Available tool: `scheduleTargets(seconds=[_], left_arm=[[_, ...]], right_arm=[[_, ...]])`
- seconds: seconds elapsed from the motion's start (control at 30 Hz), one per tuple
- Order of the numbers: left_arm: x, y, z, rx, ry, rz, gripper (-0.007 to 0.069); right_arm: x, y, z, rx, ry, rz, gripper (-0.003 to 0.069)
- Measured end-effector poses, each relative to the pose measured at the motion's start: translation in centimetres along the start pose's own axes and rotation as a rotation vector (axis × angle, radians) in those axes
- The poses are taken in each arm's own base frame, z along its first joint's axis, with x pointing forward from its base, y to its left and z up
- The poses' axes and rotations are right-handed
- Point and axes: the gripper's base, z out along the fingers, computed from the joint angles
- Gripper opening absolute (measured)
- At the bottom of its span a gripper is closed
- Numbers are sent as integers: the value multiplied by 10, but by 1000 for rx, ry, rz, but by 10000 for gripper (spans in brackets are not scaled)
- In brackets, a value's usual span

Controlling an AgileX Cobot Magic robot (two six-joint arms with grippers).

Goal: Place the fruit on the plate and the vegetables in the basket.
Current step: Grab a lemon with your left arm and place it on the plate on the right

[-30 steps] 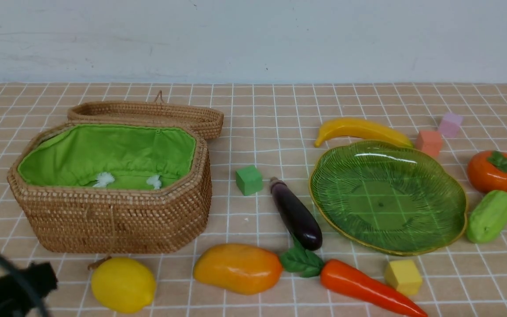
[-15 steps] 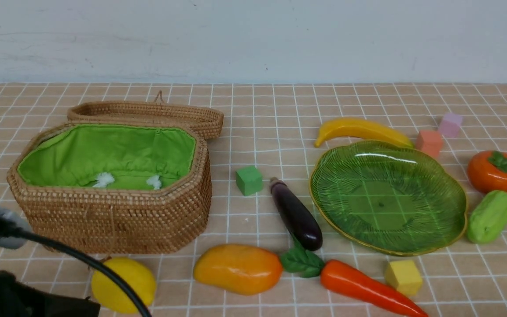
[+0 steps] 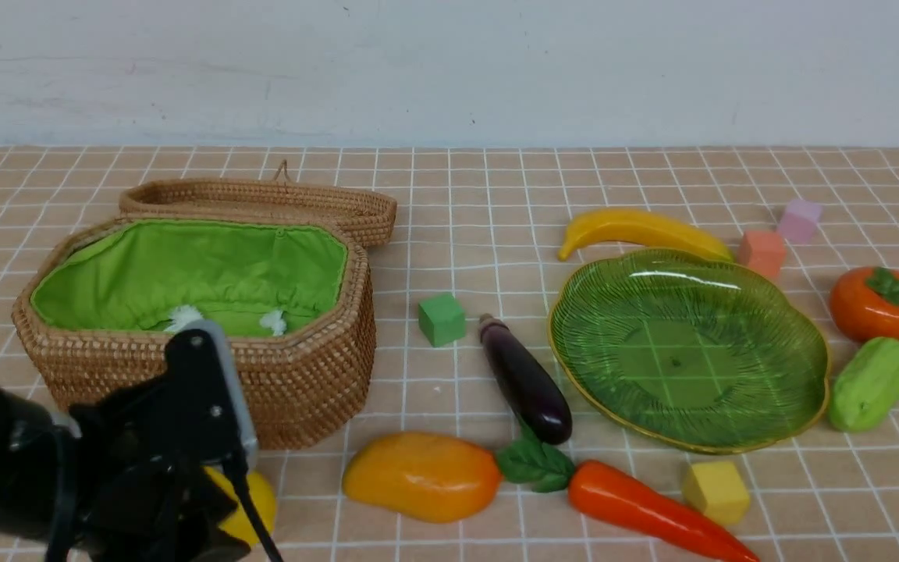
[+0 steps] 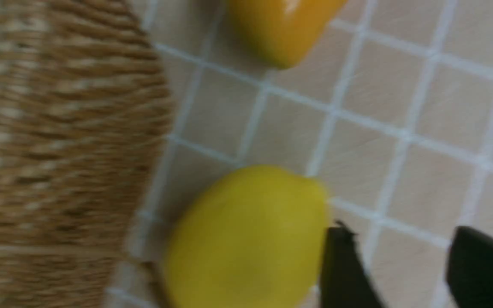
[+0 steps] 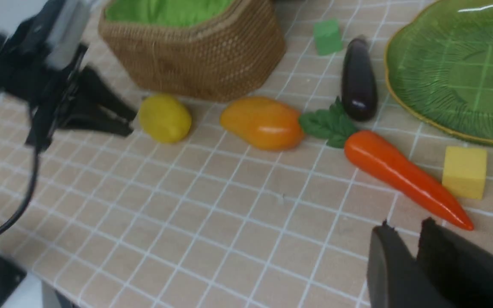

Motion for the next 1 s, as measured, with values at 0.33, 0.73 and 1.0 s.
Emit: scheduleTargets(seconds=[0.33, 0.73, 1.0], left_arm=[[13, 21, 26, -96, 157, 407, 664], [16, 28, 53, -83, 179, 514, 606], [14, 32, 60, -113, 157, 485, 606]], right_arm=[[-1, -2, 1, 19, -4, -25, 123], [-2, -2, 1, 19, -6, -26, 129], [-2, -2, 1, 19, -8, -25, 132]])
